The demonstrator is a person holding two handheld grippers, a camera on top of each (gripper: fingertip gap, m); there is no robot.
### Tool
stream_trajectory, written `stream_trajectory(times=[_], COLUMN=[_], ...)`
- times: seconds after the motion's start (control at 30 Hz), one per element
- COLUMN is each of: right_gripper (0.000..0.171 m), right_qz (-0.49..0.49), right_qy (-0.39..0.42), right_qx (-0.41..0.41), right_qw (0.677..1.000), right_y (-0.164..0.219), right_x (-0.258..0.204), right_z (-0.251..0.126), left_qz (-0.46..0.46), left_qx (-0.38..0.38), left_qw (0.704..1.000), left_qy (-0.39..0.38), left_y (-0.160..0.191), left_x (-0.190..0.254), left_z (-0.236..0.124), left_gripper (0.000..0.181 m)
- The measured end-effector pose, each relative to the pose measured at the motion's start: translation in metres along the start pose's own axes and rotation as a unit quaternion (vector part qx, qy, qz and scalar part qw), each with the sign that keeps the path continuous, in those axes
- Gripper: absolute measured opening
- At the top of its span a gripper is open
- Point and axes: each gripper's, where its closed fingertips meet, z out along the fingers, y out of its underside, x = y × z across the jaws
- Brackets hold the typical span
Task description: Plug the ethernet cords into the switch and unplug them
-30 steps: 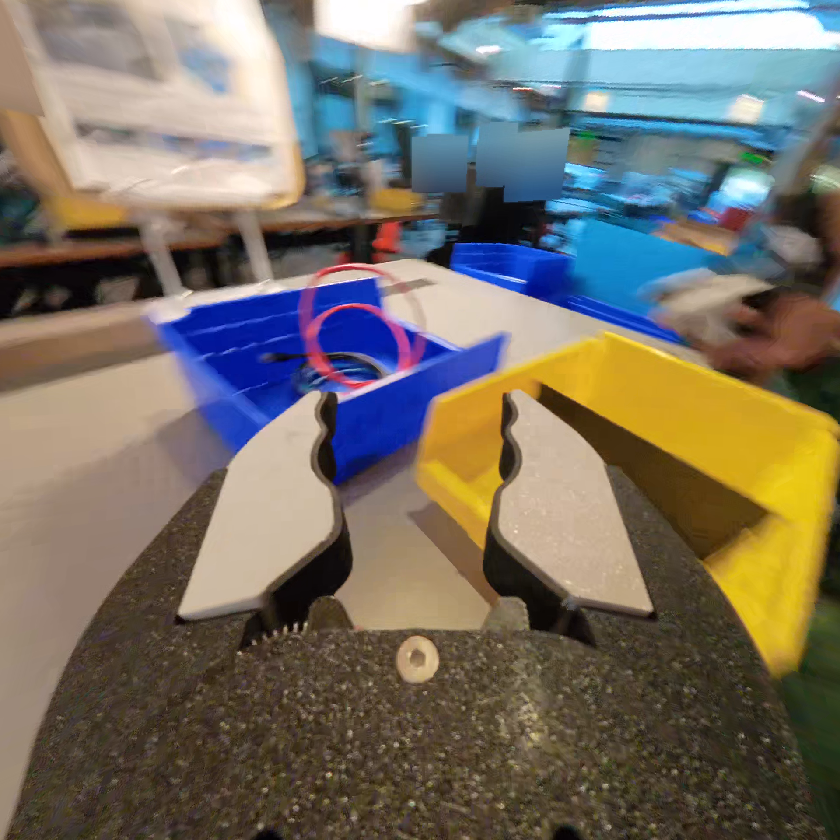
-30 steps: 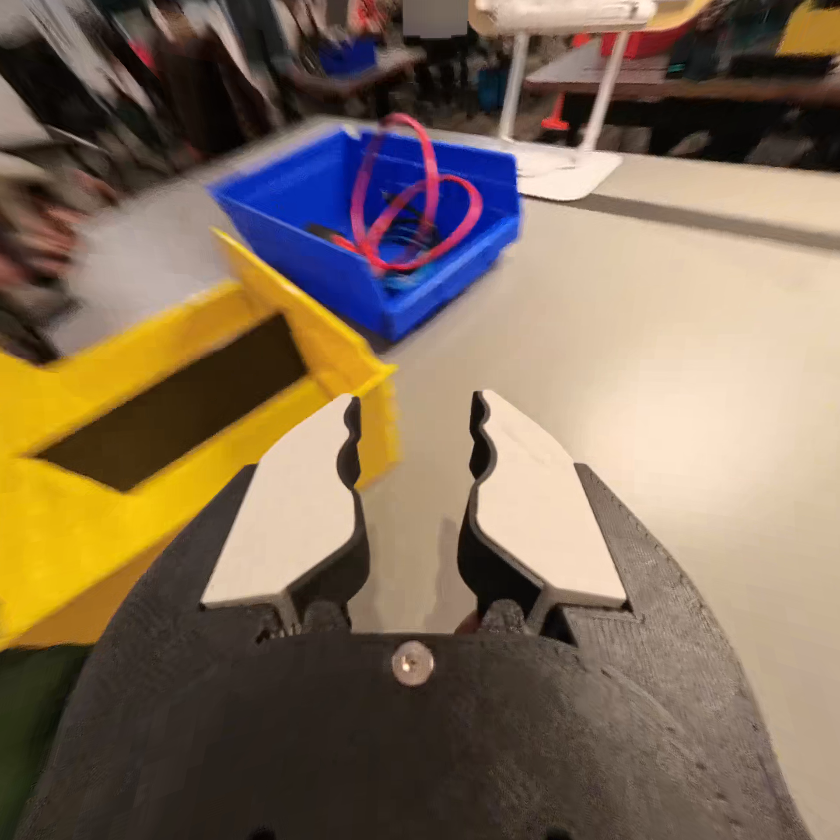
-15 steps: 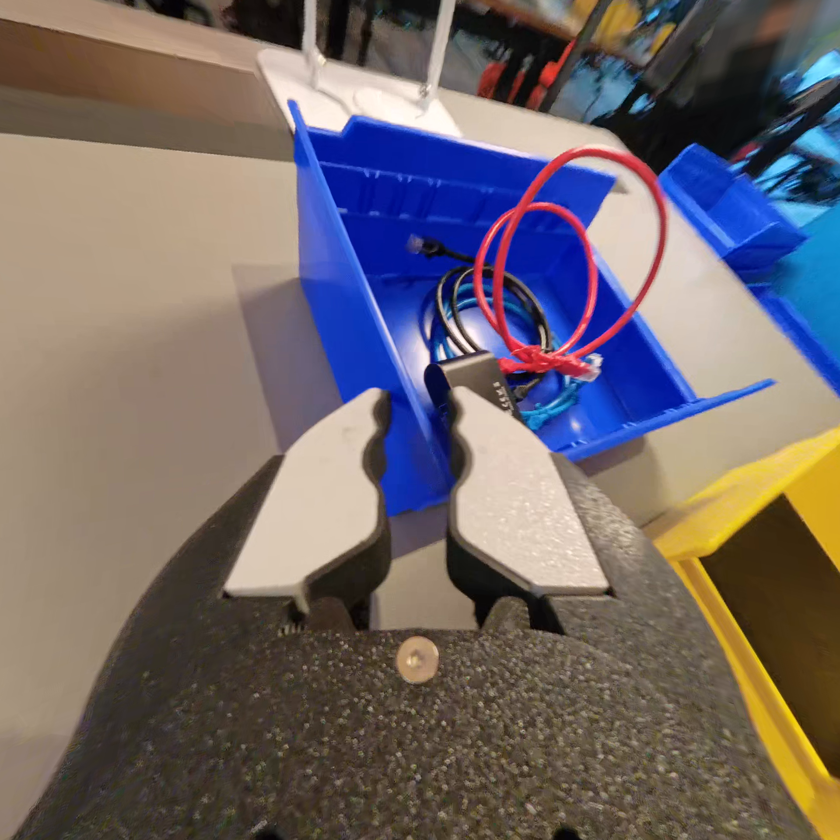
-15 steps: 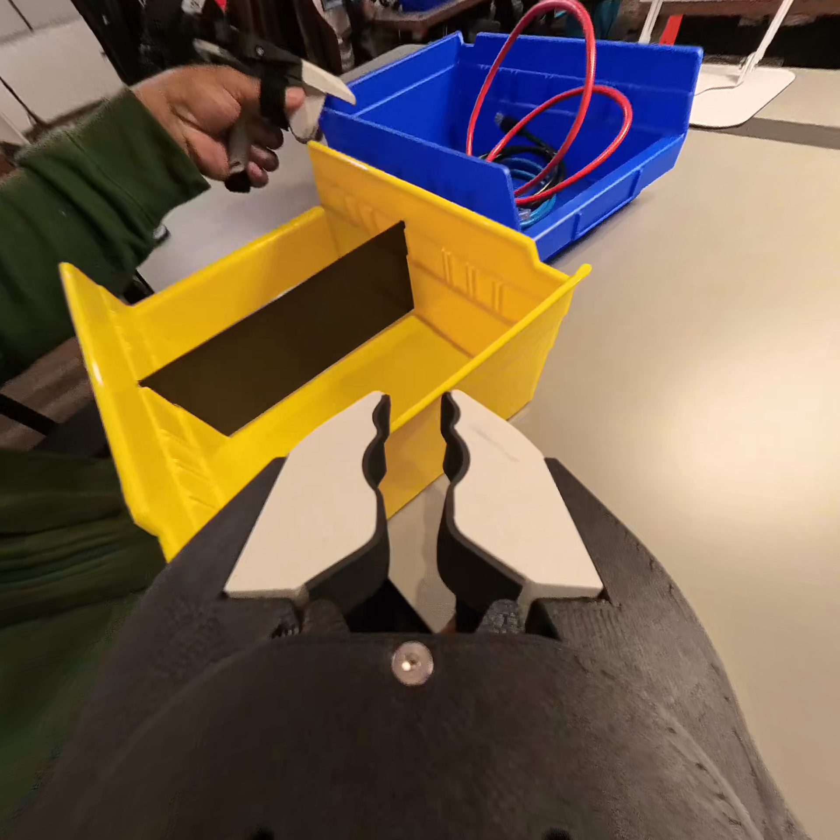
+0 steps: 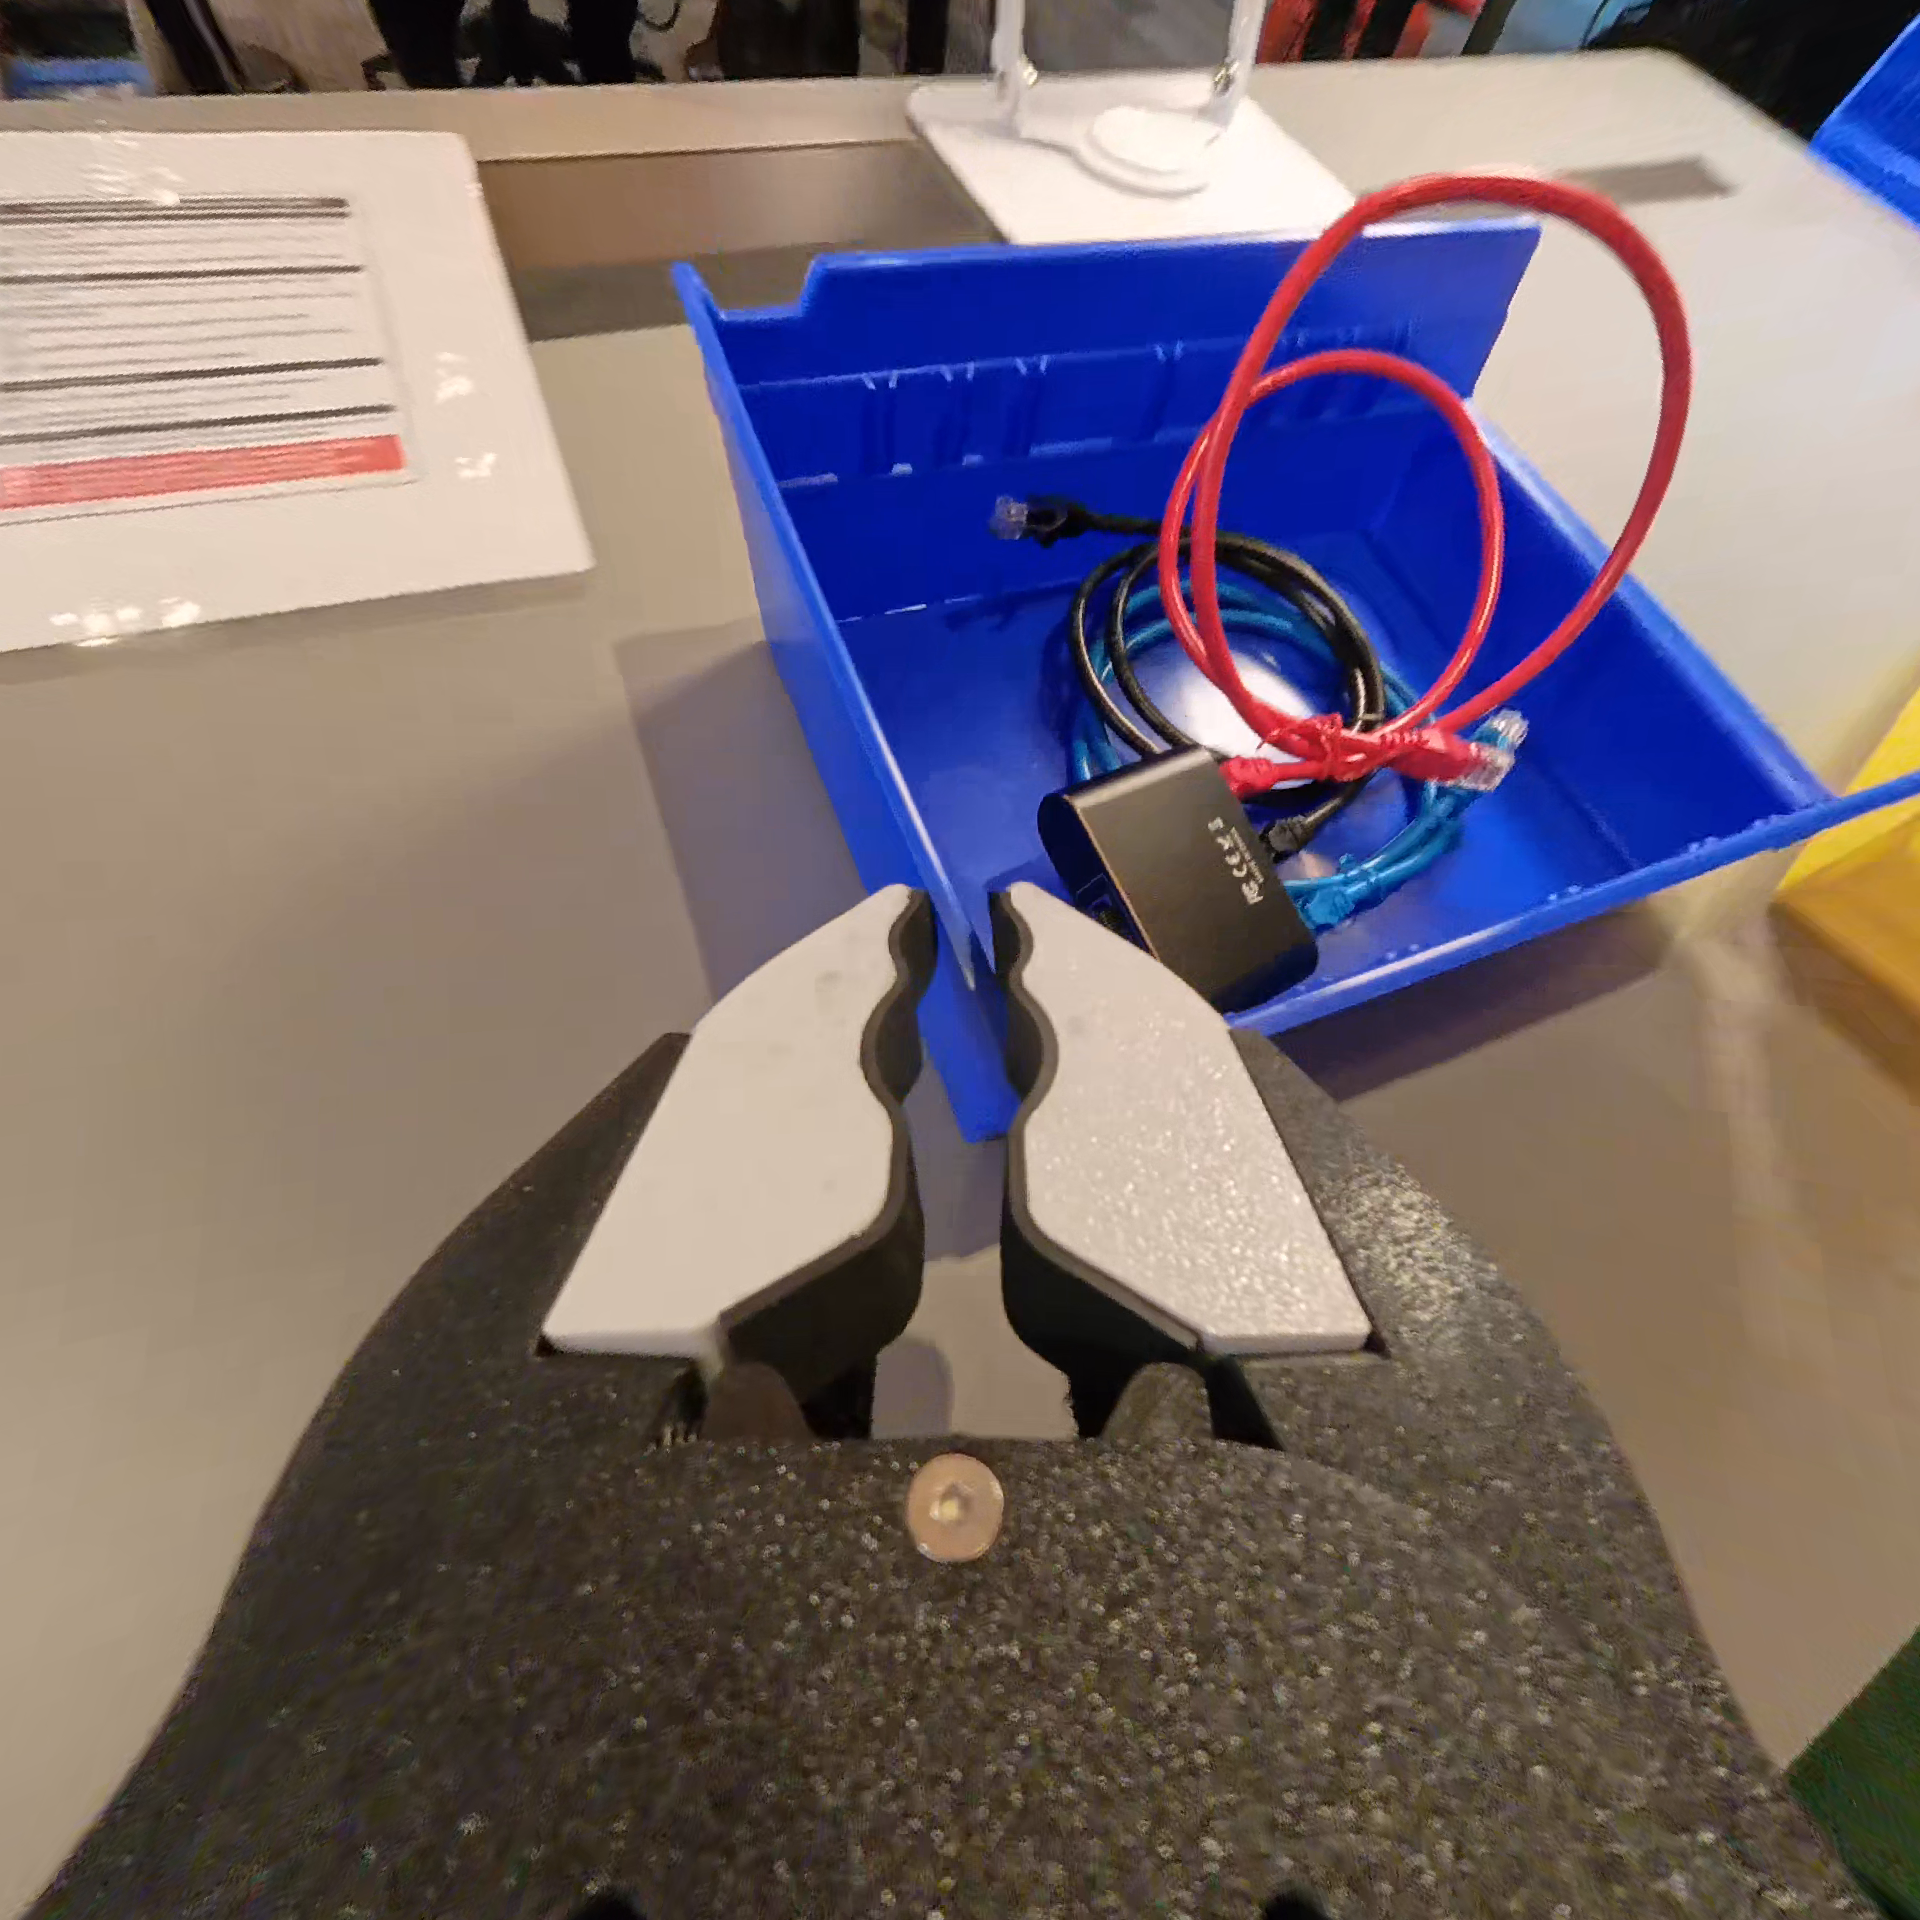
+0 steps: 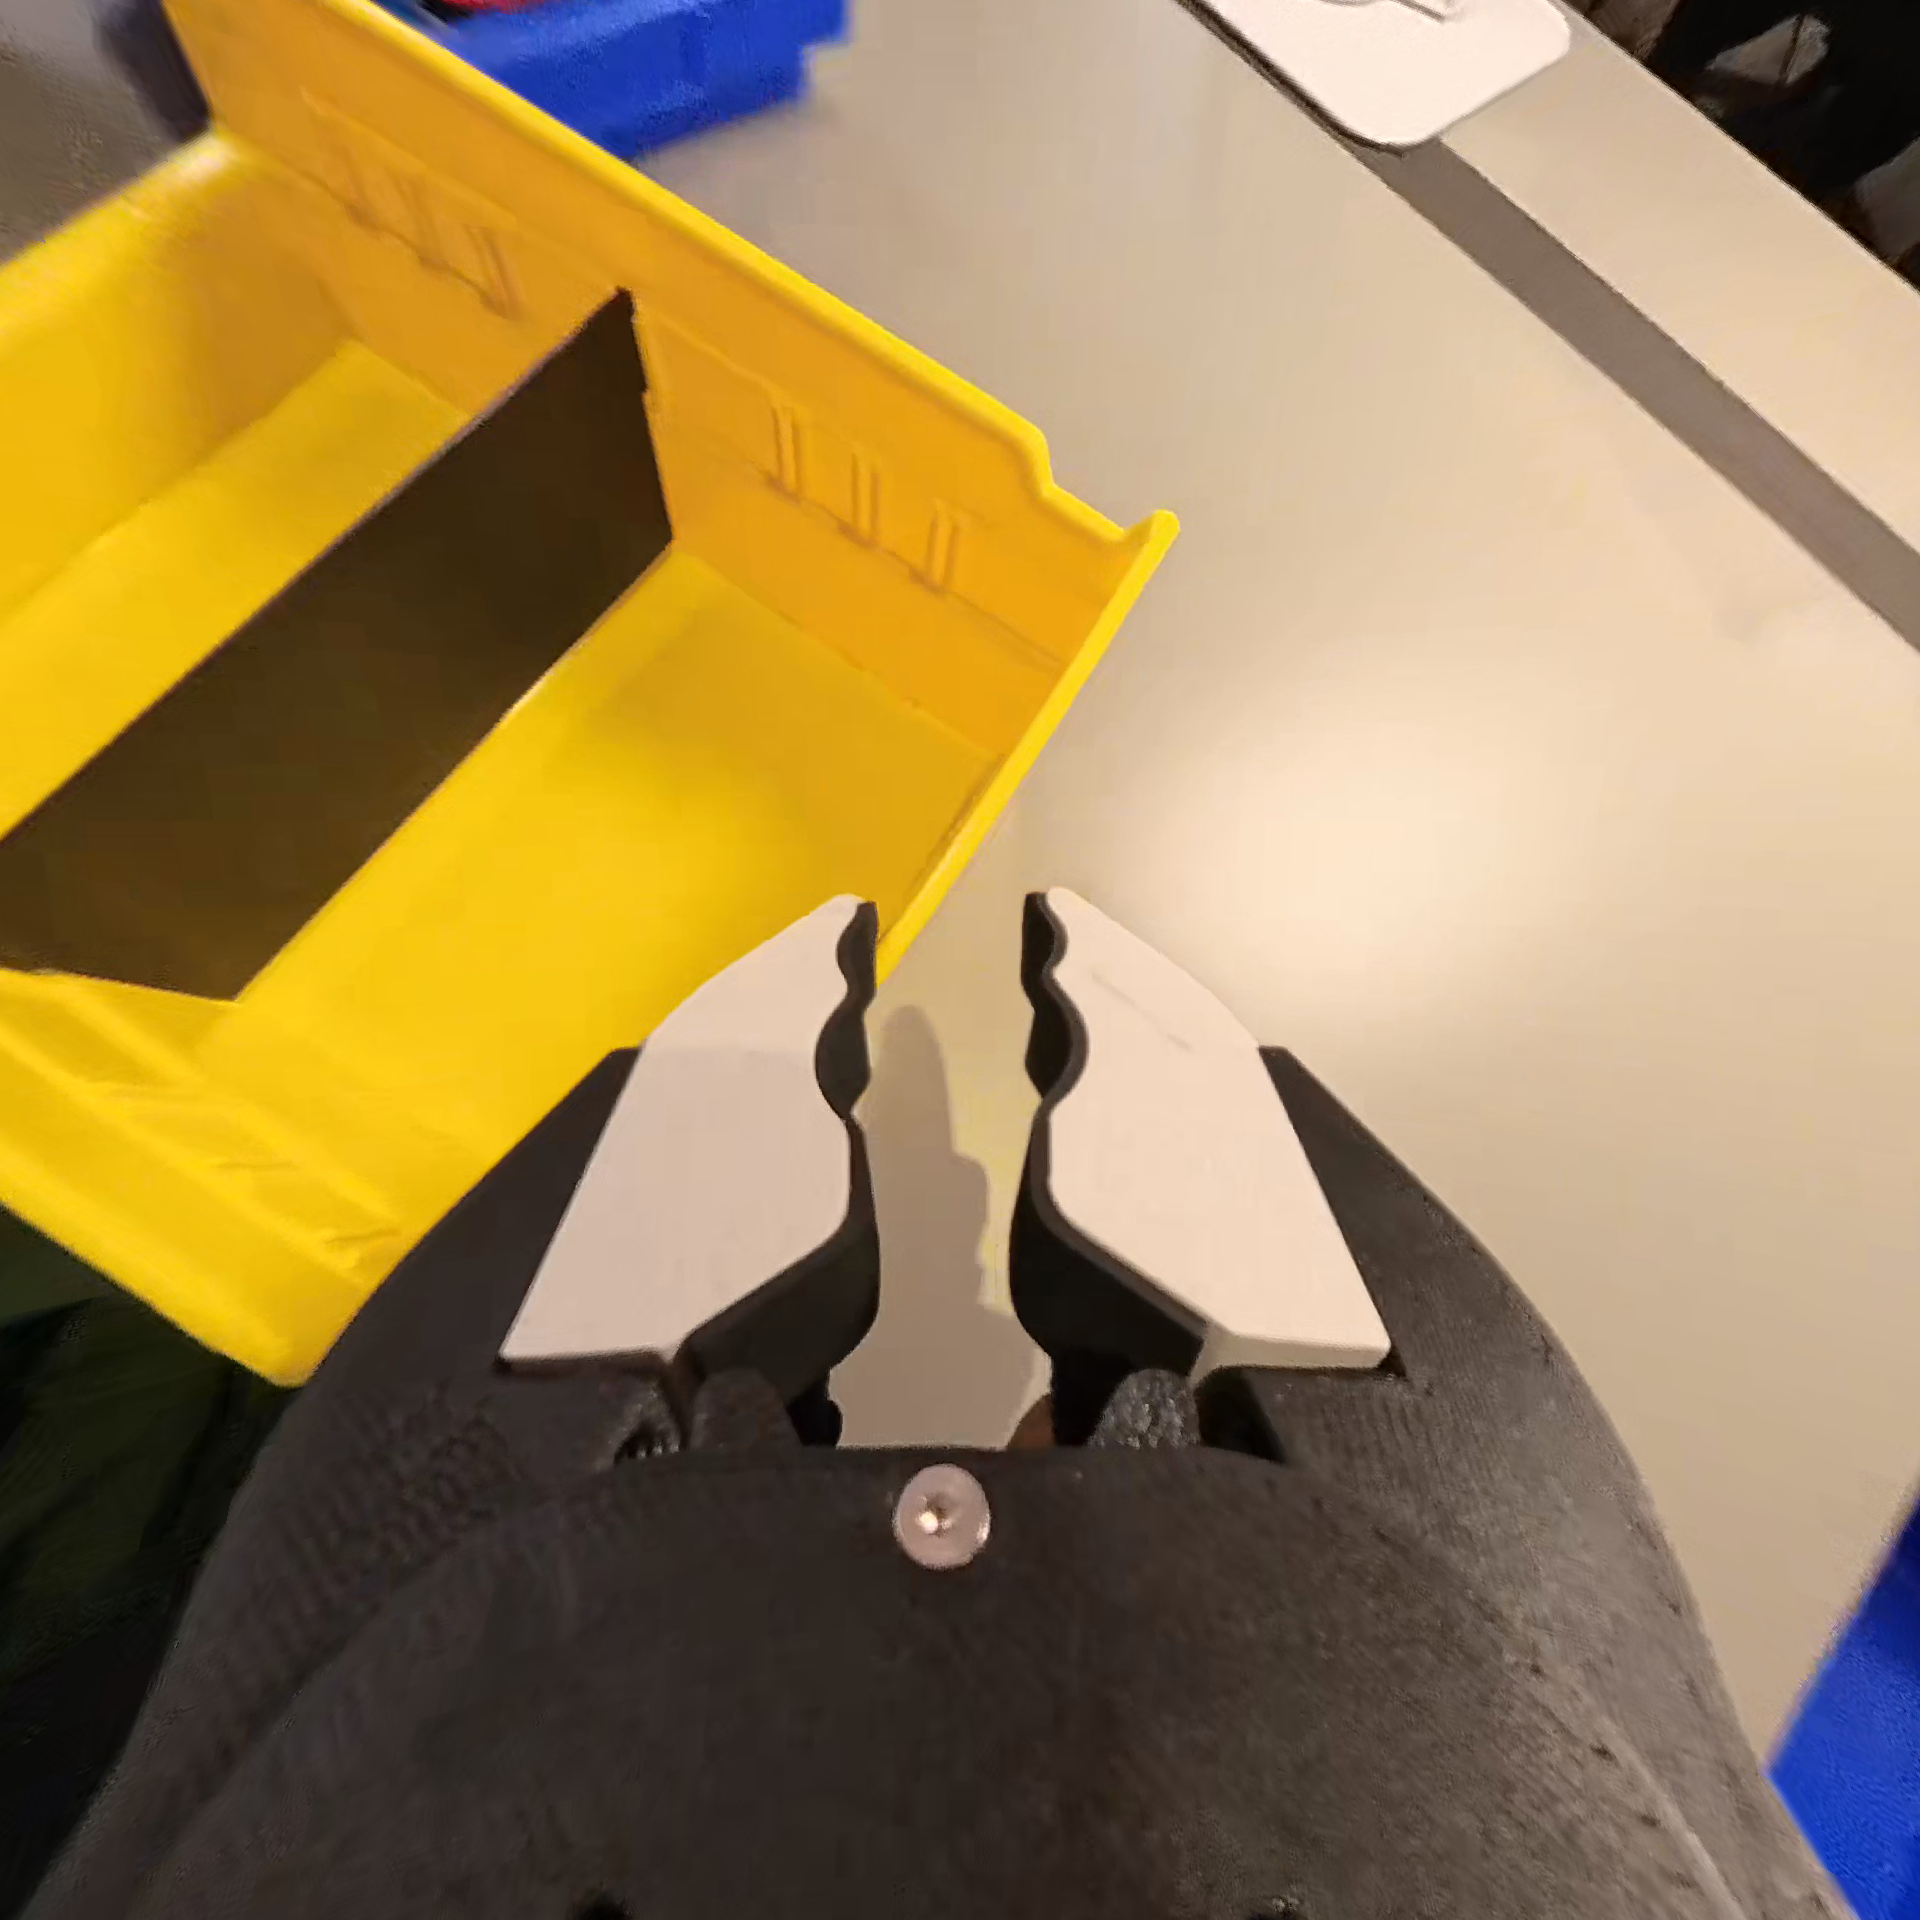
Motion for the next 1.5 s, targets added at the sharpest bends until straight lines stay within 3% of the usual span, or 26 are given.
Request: stream_trajectory(times=[0.17, 0.3, 0.4, 0.5, 0.63, 0.73, 0.83, 0.93, 1.0, 1.13, 1.2, 1.3, 1.5], right_gripper=[0.019, 0.031, 0.046, 0.059, 0.078, 0.085, 0.082, 0.080, 0.079, 0.076, 0.074, 0.073, 0.069], right_qz=[-0.004, 0.047, 0.056, 0.077, 0.073, 0.046, 0.011, 0.012, 0.010, 0.013, 0.018, 0.035, 0.010], right_qy=[0.096, 0.145, 0.166, 0.177, 0.232, 0.286, 0.335, 0.351, 0.380, 0.435, 0.466, 0.496, 0.465], right_qx=[-0.032, 0.064, 0.150, 0.216, 0.252, 0.232, 0.205, 0.204, 0.200, 0.169, 0.141, 0.118, 0.152], right_qw=[0.995, 0.986, 0.973, 0.957, 0.937, 0.928, 0.920, 0.914, 0.903, 0.885, 0.873, 0.859, 0.872], right_y=[0.011, -0.016, -0.033, -0.043, -0.057, -0.065, -0.064, -0.054, -0.040, -0.001, 0.021, 0.047, 0.026], right_x=[0.053, 0.030, -0.025, -0.084, -0.135, -0.152, -0.149, -0.140, -0.127, -0.092, -0.068, -0.045, -0.075], right_z=[-0.016, -0.051, -0.067, -0.054, -0.022, 0.000, 0.013, 0.007, -0.007, -0.044, -0.065, -0.089, -0.072], left_qz=[0.001, 0.039, 0.085, 0.141, 0.190, 0.221, 0.215, 0.213, 0.200, 0.144, 0.109, 0.089, 0.166], left_qx=[-0.003, 0.095, 0.160, 0.187, 0.196, 0.171, 0.151, 0.160, 0.162, 0.150, 0.153, 0.196, 0.164], left_qw=[0.993, 0.986, 0.976, 0.963, 0.945, 0.922, 0.915, 0.907, 0.899, 0.899, 0.908, 0.926, 0.934], left_qy=[-0.119, -0.134, -0.121, -0.135, -0.182, -0.268, -0.306, -0.326, -0.353, -0.385, -0.375, -0.311, -0.270], left_y=[0.014, -0.014, -0.029, -0.031, -0.035, -0.032, -0.024, -0.016, -0.008, 0.020, 0.029, 0.018, -0.019], left_x=[-0.053, -0.008, 0.059, 0.115, 0.159, 0.157, 0.145, 0.132, 0.116, 0.069, 0.056, 0.077, 0.137], left_z=[-0.059, -0.084, -0.072, -0.039, 0.004, 0.017, 0.019, 0.004, -0.017, -0.056, -0.073, -0.077, -0.011], left_gripper=[0.016, 0.032, 0.053, 0.069, 0.071, 0.065, 0.062, 0.048, 0.033, 0.028, 0.030, 0.046, 0.075])
